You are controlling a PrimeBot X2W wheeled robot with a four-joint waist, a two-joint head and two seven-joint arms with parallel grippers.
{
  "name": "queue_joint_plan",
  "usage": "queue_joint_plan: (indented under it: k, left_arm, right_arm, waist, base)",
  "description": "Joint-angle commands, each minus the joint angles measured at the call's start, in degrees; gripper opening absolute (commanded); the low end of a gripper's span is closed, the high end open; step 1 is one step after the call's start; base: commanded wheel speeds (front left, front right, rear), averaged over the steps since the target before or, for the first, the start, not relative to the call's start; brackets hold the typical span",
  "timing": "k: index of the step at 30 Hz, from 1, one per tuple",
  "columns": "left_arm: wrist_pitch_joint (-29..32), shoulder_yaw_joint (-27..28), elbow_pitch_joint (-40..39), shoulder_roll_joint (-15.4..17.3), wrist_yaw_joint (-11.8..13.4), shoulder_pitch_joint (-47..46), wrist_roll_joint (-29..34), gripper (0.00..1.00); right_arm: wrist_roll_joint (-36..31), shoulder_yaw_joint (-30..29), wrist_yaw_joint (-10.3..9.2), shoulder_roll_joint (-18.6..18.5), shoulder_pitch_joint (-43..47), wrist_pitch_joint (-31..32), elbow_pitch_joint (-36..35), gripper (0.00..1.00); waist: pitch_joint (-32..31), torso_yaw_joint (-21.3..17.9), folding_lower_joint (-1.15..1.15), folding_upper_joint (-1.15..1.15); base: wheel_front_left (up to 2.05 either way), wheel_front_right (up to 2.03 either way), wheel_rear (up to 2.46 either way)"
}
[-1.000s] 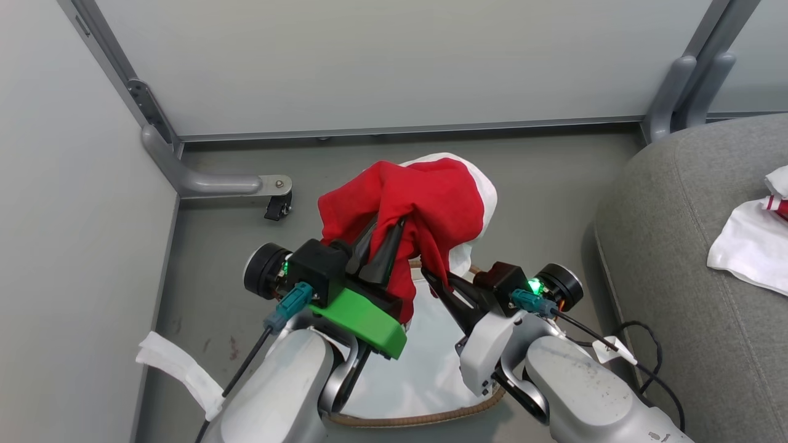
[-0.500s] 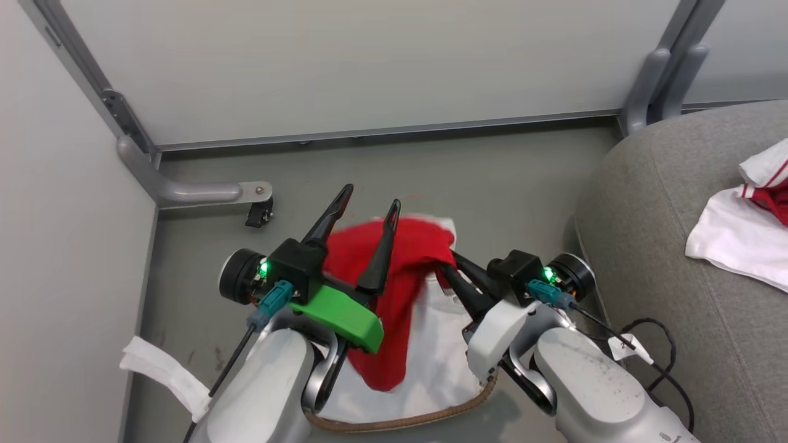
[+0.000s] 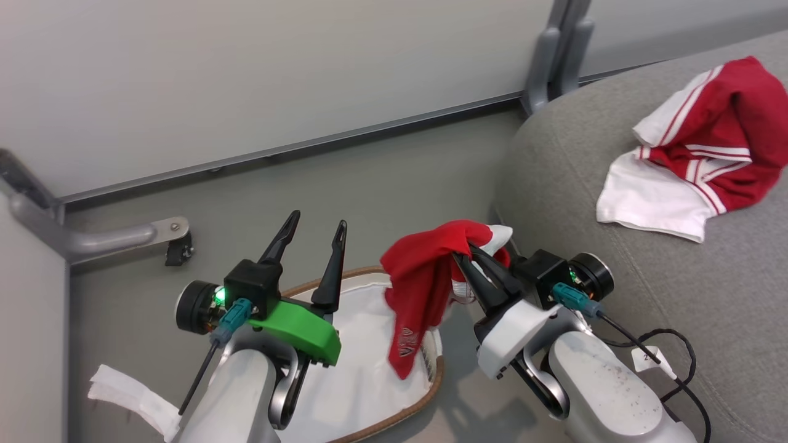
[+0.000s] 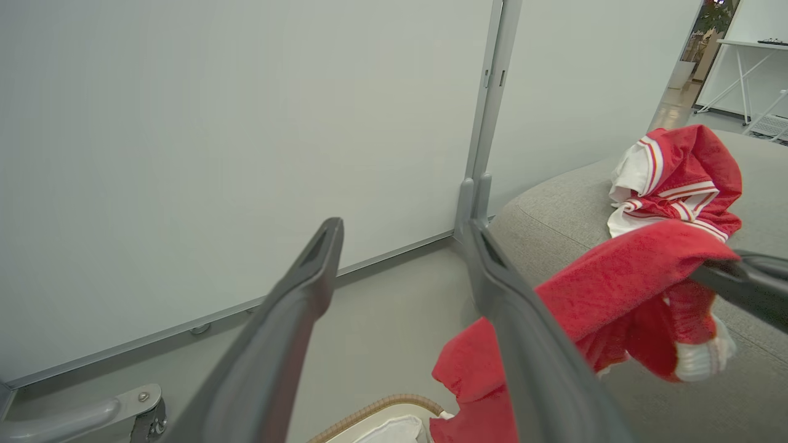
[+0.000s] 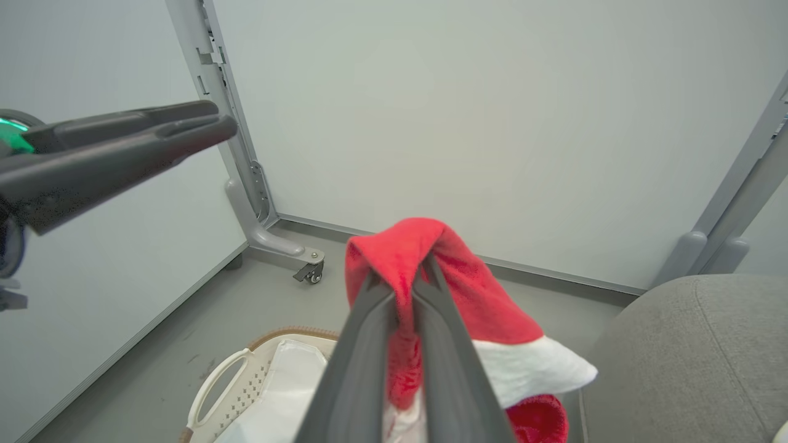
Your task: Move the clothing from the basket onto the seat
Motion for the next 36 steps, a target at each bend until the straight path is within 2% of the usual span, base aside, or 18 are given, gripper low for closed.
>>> queue_joint_plan:
  k: [1,9,15,20,26,32,36]
  left_arm:
    - [-0.04,0.73,0.17,0.19,-0.32,1.15,0.48,1.00]
    - [-0.04,5.25,-0.77,0.17,-0.59,4.13,2.05,1.00]
    - [-0.04,6.54,-0.71,0.15,-0.83,5.23,2.90,1.00]
    - [-0.04,5.25,0.04,0.17,-0.89,3.87,2.93,1.00]
    - [-0.04,4.47,0.75,0.28,-0.94,2.74,2.25,1.00]
    - [-0.04,3.96,0.28,1.84,-0.96,2.37,2.10,1.00]
    - [-0.04,4.09,-0.48,2.77,-0.96,2.47,2.11,1.00]
  right_arm:
    - [0.11,-0.49,-0.08,-0.16,0.87,-0.11,-0.88,0.00]
    - [1.75,-0.43,-0.08,-0.16,2.17,-0.11,-5.58,0.00]
    - [2.07,-0.77,-0.08,-0.12,2.74,-0.11,-7.96,0.00]
    - [0.76,-4.05,-0.08,-0.09,4.03,-0.11,-10.58,0.00]
    - [-0.05,-11.07,-0.08,-0.10,3.72,-0.11,-15.17,0.00]
    - [-5.42,-16.43,-0.08,-0.13,-3.25,-0.11,-16.64,0.00]
    - [-8.07,-21.24,-0.08,-1.84,-11.06,-0.11,-15.96,0.00]
  waist:
    - [-0.61,-7.04,0.00,0.00]
    - [-0.38,-17.94,0.00,0.00]
    - [-0.03,-23.83,0.00,0.00]
    - [1.08,-24.69,0.00,0.00]
    - [2.66,-25.17,0.00,0.00]
    - [5.32,-25.32,0.00,0.00]
    - [7.55,-25.32,0.00,0.00]
  base:
    - [0.00,0.00,0.00]
    - [0.00,0.00,0.00]
    - [0.00,0.00,0.00]
    - [0.00,0.00,0.00]
    - [0.00,0.00,0.00]
    - [0.00,0.00,0.00]
    - [0.00,0.00,0.00]
